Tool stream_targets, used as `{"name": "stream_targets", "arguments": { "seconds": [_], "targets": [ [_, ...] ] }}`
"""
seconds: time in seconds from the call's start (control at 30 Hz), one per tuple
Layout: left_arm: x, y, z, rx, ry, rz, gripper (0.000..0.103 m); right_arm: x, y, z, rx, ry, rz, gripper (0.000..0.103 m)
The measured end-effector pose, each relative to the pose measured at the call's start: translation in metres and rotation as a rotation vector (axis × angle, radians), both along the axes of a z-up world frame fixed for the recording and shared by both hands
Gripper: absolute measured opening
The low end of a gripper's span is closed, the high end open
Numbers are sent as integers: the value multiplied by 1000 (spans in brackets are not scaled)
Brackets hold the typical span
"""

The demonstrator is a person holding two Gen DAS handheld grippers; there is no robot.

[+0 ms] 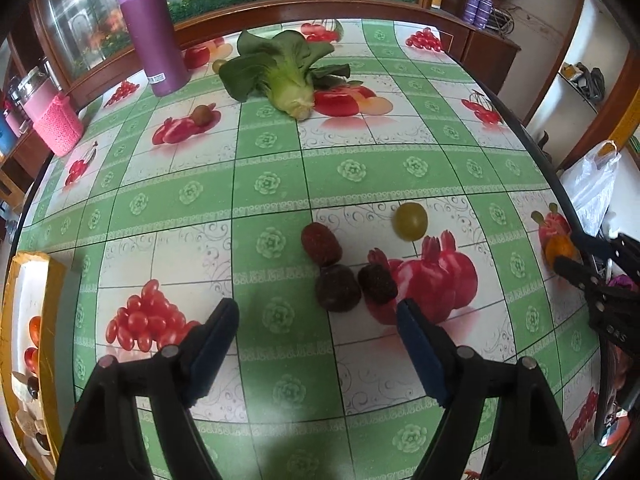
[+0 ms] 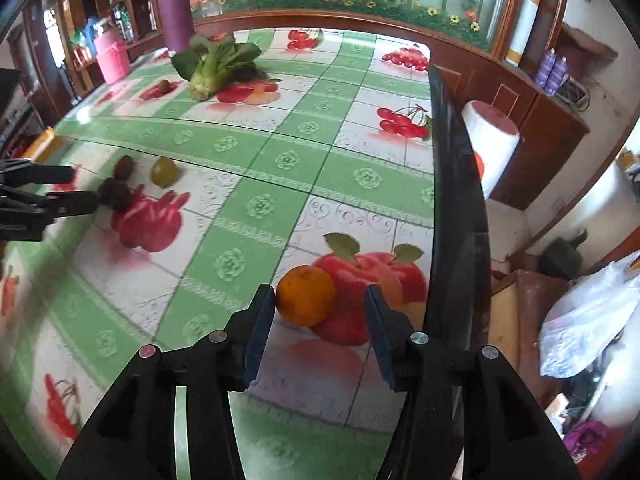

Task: Organize fruits
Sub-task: 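Grasp the small orange beside the dark fruits with the right gripper, then grasp the dark red fruit on the table with the left gripper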

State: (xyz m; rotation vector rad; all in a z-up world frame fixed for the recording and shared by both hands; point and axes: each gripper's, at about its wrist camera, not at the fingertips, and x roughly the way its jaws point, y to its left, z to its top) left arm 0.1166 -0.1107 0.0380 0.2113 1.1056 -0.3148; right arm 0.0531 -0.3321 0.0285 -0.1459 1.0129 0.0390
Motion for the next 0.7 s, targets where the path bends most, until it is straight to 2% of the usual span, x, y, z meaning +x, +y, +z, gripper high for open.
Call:
{"name": "stream_targets", "arguments": {
  "seconds": [0.07,0.1,0.17,0.23,0.4,0.47,0.53,0.63,0.67,0.7],
  "targets": [
    [-2,2,0,-2,10,-18,83,6,-3,-8,48,38,-8,47],
    [-4,3,-1,0,11,-26,83,5,-4,-12,92,58,-6,51],
    [-6,4,-2,10,5,-38,83,5,0,-11,84,42,15,48],
    [-4,6,-3,9,2,-33,83,6,1,-10,90,35,12,31],
    [7,11,-10,-44,33,9,83,1,5,-6,125,42,21,31],
    [10,10,-15,-49,40,6,78,-2,6,-5,125,42,18,31],
    [12,8,-20,-50,45,-16,66,-2,5,-5,133,45,14,31],
    [13,4,-21,-47,-18,-41,58,-4,2,-8,140,56,-2,31],
    [14,3,-22,-55,-24,-45,58,-5,2,-9,139,59,-6,31],
    [15,2,-21,-62,-27,-48,53,-5,1,-9,139,56,-8,31]
  ]
}}
